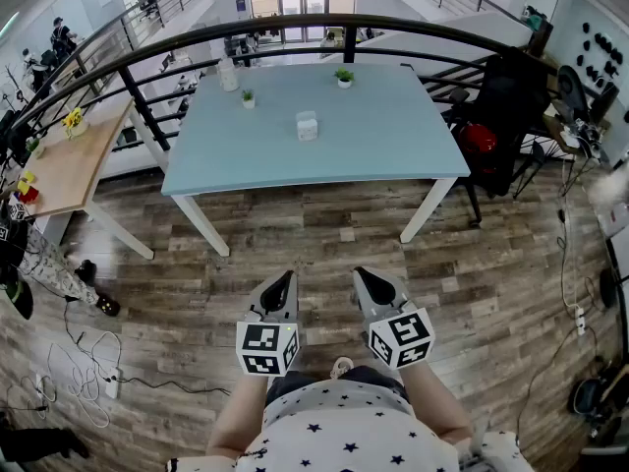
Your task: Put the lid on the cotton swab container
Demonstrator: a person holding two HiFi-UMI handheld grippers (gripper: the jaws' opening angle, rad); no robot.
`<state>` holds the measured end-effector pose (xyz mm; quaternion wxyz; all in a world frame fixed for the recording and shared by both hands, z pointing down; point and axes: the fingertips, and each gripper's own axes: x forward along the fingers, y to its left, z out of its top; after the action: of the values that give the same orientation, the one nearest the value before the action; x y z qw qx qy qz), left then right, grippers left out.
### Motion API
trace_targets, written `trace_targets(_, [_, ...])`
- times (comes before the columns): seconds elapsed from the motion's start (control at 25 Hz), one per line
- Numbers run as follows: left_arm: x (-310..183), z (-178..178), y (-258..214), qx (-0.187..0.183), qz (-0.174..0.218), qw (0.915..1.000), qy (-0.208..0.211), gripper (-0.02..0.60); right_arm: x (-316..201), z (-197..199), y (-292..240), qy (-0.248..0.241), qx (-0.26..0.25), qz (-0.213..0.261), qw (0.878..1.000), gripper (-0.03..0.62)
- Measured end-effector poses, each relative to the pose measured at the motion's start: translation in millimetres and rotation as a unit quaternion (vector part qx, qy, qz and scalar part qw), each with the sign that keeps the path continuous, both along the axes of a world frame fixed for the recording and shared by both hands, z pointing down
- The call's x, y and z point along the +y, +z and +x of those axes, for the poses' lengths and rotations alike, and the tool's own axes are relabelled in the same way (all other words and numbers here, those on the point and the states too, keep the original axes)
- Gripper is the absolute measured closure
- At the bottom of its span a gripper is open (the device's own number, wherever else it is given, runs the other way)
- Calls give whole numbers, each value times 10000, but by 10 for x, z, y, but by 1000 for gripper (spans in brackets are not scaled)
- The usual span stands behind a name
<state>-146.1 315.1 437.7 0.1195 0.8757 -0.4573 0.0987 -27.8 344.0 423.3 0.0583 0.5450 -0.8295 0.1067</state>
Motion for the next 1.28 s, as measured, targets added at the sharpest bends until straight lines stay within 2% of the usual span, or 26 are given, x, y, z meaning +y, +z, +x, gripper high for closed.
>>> trace_targets(0.48, [151,11,-16,73,10,10000,35,579,105,68,-93,-40,73,117,9999,589])
trace_targets(0.88, [252,227,57,83,-32,10000,-30,575,191,271,-14,-163,70,83,9998,588])
trace_targets(1.28, [401,481,174,133,-81,9999,18,475,297,532,140,-195,-136,-91,9997,576])
